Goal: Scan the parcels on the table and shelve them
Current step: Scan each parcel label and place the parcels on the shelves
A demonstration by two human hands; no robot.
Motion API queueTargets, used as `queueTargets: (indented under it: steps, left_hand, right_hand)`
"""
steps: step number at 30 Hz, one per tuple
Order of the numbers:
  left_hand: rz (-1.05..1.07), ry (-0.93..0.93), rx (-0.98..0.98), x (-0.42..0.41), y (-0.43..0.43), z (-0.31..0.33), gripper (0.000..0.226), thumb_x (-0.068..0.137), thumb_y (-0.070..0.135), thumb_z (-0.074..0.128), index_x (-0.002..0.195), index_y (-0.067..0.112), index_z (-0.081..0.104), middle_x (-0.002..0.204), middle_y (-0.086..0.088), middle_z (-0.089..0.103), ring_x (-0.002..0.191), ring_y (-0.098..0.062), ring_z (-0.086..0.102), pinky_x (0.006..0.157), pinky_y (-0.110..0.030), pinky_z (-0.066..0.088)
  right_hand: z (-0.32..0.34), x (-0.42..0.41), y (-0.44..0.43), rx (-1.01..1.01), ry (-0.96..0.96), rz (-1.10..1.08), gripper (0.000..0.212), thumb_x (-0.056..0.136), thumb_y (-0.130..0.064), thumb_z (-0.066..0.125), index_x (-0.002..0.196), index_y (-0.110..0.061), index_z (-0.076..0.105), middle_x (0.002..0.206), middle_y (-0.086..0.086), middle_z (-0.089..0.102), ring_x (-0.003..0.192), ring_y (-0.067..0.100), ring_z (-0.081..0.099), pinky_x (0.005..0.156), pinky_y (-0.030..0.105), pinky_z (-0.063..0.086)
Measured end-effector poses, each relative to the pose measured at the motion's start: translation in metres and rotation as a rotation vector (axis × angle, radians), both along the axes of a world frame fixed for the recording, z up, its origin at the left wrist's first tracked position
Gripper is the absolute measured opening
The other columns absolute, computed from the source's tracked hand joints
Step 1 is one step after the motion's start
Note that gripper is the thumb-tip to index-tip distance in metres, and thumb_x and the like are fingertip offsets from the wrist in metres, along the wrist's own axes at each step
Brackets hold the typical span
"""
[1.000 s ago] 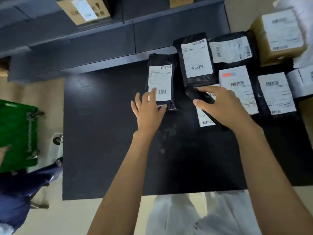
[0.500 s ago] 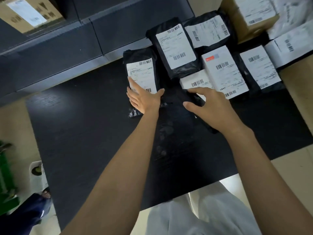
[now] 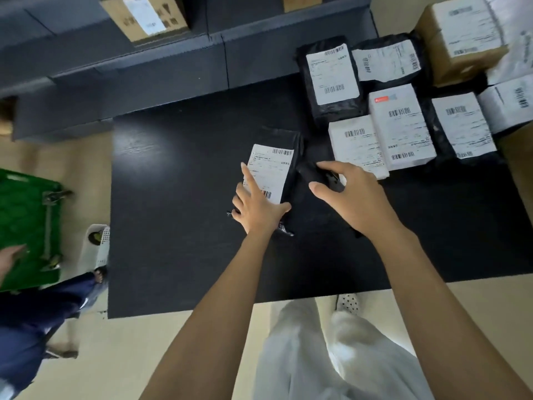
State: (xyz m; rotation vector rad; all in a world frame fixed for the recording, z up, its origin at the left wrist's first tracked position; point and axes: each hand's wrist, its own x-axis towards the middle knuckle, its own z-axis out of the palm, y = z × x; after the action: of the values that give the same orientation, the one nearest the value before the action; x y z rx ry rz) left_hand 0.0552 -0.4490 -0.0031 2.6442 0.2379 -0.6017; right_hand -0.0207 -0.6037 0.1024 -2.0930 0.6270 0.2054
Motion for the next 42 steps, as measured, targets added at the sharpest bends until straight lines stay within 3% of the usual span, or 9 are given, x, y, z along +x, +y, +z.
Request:
queueTargets:
  steps: [2, 6, 11, 15, 18, 24, 32, 36, 42]
  left_hand:
    - [0.017, -0.092, -0.009, -0.028, 0.007, 0.011, 0.138, 0.061, 0.035, 0.083, 0.152, 0.034, -0.021, 0.156, -0.005, 0.016, 0.141, -0.031, 0.020, 0.114, -0.056, 0.019]
    - [0.014, -0.293, 0.009, -0.066, 0.015, 0.038, 0.136, 0.058, 0.032, 0.081, 0.154, 0.031, -0.016, 0.154, -0.004, 0.019, 0.140, -0.030, 0.021, 0.116, -0.054, 0.018]
    - [-0.088, -0.620, 0.118, -0.075, 0.033, 0.080, 0.135, 0.054, 0.035, 0.079, 0.156, 0.028, -0.007, 0.150, -0.003, 0.026, 0.137, -0.028, 0.027, 0.117, -0.056, 0.019]
    - [-0.222, -0.765, 0.181, -0.066, 0.048, 0.118, 0.134, 0.053, 0.031, 0.082, 0.157, 0.027, -0.002, 0.149, -0.002, 0.027, 0.136, -0.028, 0.028, 0.117, -0.057, 0.018]
    - [-0.323, -0.796, 0.249, -0.056, 0.059, 0.143, 0.133, 0.055, 0.033, 0.082, 0.157, 0.028, -0.003, 0.149, -0.003, 0.026, 0.137, -0.028, 0.025, 0.118, -0.057, 0.014]
    - [-0.362, -0.866, 0.283, -0.034, 0.095, 0.171, 0.134, 0.055, 0.031, 0.085, 0.157, 0.029, -0.002, 0.148, -0.004, 0.026, 0.137, -0.029, 0.023, 0.120, -0.054, 0.008]
    - [-0.488, -0.881, 0.300, -0.005, 0.149, 0.184, 0.131, 0.057, 0.031, 0.083, 0.158, 0.028, 0.000, 0.147, -0.005, 0.026, 0.136, -0.030, 0.025, 0.119, -0.055, 0.011]
    - [-0.572, -0.884, 0.285, 0.005, 0.166, 0.181, 0.133, 0.056, 0.031, 0.086, 0.158, 0.028, 0.000, 0.147, -0.005, 0.025, 0.136, -0.030, 0.025, 0.119, -0.054, 0.011]
    - [-0.661, -0.883, 0.256, 0.019, 0.175, 0.171, 0.130, 0.059, 0.035, 0.086, 0.158, 0.027, 0.002, 0.149, -0.005, 0.025, 0.137, -0.029, 0.023, 0.119, -0.052, 0.008]
  right_hand:
    - [0.004, -0.018, 0.000, 0.024, -0.020, -0.011, 0.048, 0.091, -0.044, 0.067, 0.136, -0.032, 0.059, 0.137, -0.011, 0.058, 0.130, 0.011, 0.048, 0.108, 0.034, 0.036]
    - [0.021, -0.050, -0.002, 0.066, -0.057, 0.013, 0.047, 0.091, -0.045, 0.066, 0.136, -0.034, 0.059, 0.135, -0.013, 0.059, 0.126, 0.009, 0.051, 0.097, 0.026, 0.036]
    - [0.043, -0.073, -0.001, 0.151, -0.183, 0.052, 0.045, 0.094, -0.039, 0.064, 0.138, -0.028, 0.058, 0.138, -0.013, 0.058, 0.126, 0.005, 0.049, 0.095, 0.022, 0.034]
    - [0.058, -0.082, 0.012, 0.275, -0.238, 0.098, 0.044, 0.094, -0.038, 0.064, 0.137, -0.027, 0.059, 0.135, -0.013, 0.058, 0.120, 0.000, 0.051, 0.100, 0.022, 0.038]
    - [0.069, -0.083, 0.024, 0.321, -0.271, 0.109, 0.047, 0.091, -0.045, 0.064, 0.135, -0.030, 0.061, 0.131, -0.011, 0.062, 0.121, 0.008, 0.058, 0.109, 0.037, 0.044]
    - [0.093, -0.075, 0.044, 0.353, -0.326, 0.040, 0.064, 0.069, -0.066, 0.060, 0.129, -0.043, 0.062, 0.132, -0.001, 0.062, 0.117, 0.019, 0.060, 0.107, 0.049, 0.046]
    - [0.096, -0.068, 0.104, 0.411, -0.351, -0.018, 0.049, 0.081, -0.050, 0.064, 0.128, -0.035, 0.066, 0.117, -0.009, 0.068, 0.104, 0.012, 0.060, 0.103, 0.044, 0.047]
    - [0.092, -0.067, 0.125, 0.423, -0.374, -0.096, 0.064, 0.069, -0.062, 0.062, 0.128, -0.038, 0.065, 0.127, -0.002, 0.066, 0.101, 0.011, 0.055, 0.094, 0.037, 0.045]
    - [0.079, -0.077, 0.141, 0.370, -0.383, -0.207, 0.057, 0.072, -0.062, 0.062, 0.126, -0.044, 0.064, 0.131, -0.010, 0.061, 0.116, 0.006, 0.058, 0.108, 0.042, 0.046]
